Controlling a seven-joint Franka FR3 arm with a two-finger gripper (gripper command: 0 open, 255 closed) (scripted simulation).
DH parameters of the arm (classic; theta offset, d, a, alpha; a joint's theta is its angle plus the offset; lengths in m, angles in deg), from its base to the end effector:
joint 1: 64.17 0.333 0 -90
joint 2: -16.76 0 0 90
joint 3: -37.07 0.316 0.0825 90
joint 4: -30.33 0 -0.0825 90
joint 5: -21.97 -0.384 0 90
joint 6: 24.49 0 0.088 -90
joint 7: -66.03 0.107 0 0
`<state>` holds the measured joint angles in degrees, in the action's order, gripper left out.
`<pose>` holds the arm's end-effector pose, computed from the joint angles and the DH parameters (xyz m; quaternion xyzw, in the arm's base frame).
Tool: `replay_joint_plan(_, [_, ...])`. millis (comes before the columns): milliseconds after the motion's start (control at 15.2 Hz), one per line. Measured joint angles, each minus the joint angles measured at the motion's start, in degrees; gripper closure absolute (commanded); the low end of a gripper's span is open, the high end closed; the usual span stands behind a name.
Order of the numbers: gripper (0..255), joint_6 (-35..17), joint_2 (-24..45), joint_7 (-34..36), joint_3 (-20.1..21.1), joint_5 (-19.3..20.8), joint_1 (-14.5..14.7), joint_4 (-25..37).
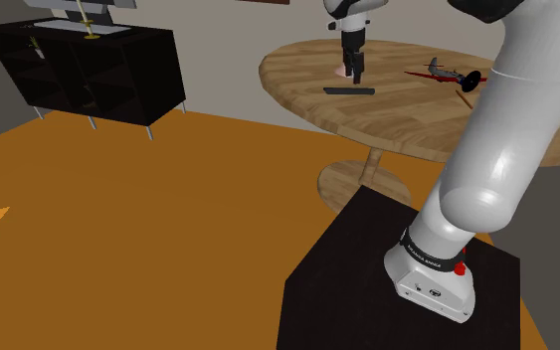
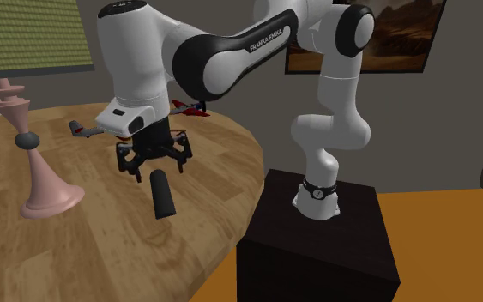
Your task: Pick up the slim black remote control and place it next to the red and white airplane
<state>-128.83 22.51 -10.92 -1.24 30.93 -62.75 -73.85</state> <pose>0.4605 -0.3481 0.4846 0.9257 0.3611 -0.1097 0.0256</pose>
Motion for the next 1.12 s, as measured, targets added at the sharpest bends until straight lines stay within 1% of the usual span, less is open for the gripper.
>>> replay_joint_plan(264, [0, -2.5, 1.8, -1.8, -0.2, -0.8, -0.8, -0.8])
replay_joint_plan(528, [0, -5.6, 2.1, -1.9, -0.4, -0.9, -1.1, -3.5])
replay_joint_plan(924, [0, -6.2, 2.2, -1.9, -0.4, -0.9, -1.1, -4.0])
replay_joint_plan(990, [255, -6.2, 2.2, -1.9, -0.4, -0.9, -1.1, -4.0])
replay_joint_plan(1122, [255, -7.2, 2.1, -1.9, -0.4, -0.9, -1.1, -3.7])
